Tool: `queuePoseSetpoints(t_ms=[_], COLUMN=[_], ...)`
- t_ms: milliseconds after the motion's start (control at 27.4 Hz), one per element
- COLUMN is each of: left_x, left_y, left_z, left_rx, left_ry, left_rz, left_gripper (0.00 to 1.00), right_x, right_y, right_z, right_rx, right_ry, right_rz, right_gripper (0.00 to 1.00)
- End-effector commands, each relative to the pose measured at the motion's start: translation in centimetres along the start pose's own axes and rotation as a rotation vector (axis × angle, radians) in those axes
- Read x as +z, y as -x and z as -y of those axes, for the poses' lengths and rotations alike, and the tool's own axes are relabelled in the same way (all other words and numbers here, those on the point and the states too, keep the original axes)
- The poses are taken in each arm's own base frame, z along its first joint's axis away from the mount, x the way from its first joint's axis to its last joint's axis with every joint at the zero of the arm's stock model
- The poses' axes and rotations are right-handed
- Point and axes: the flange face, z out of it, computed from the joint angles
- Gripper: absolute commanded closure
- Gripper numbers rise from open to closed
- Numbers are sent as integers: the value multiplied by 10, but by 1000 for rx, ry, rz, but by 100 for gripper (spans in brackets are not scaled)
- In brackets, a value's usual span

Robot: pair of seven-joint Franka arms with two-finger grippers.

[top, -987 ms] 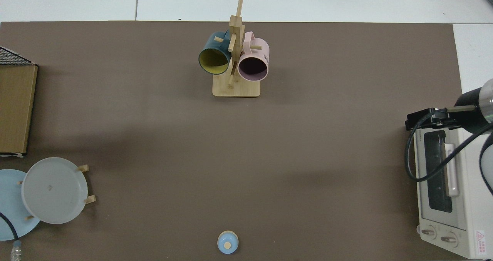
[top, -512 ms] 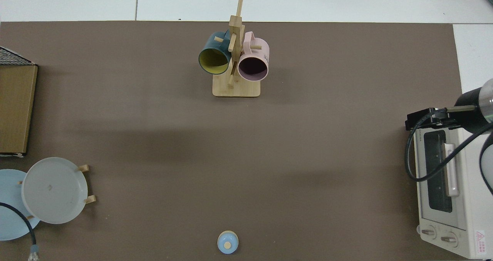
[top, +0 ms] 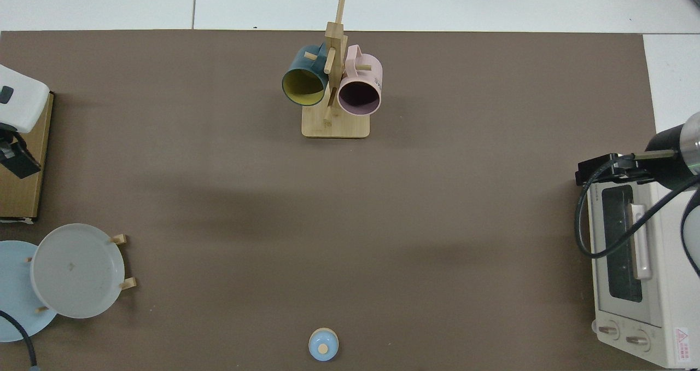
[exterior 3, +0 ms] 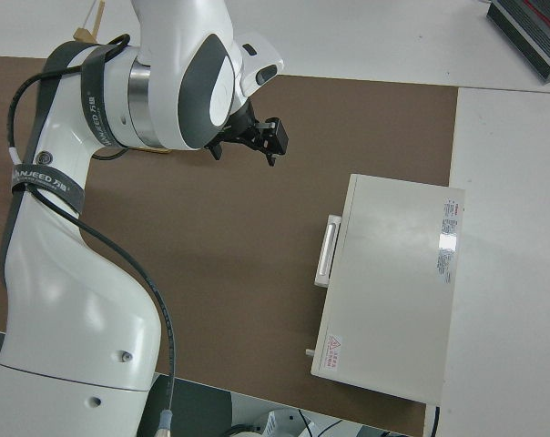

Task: Put markers into pen holder

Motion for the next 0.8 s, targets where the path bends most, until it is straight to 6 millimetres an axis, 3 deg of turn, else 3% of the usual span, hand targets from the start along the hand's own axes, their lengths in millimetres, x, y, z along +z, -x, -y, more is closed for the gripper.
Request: queuePoseSetpoints(t_ms=[0, 256, 512, 768], left_x=[1, 9, 17, -13], left_y=[-4, -16, -7, -1], left_z=[-23, -51, -72, -79], left_rx=[-220, -485, -723, -775], left_ry=[59, 201, 347, 363], left_rz=[-68, -131, -124, -203], left_gripper=[0, 0, 0, 0], right_x=[-2, -2, -2, -2], right_y=[-4, -4, -4, -4], right_z=[-1, -1, -1, -1], right_rx=[22, 20, 22, 22], right_ry=[-15, -13, -15, -15], right_rz=[-12, -12, -12, -12], right_gripper=[0, 0, 0, 0])
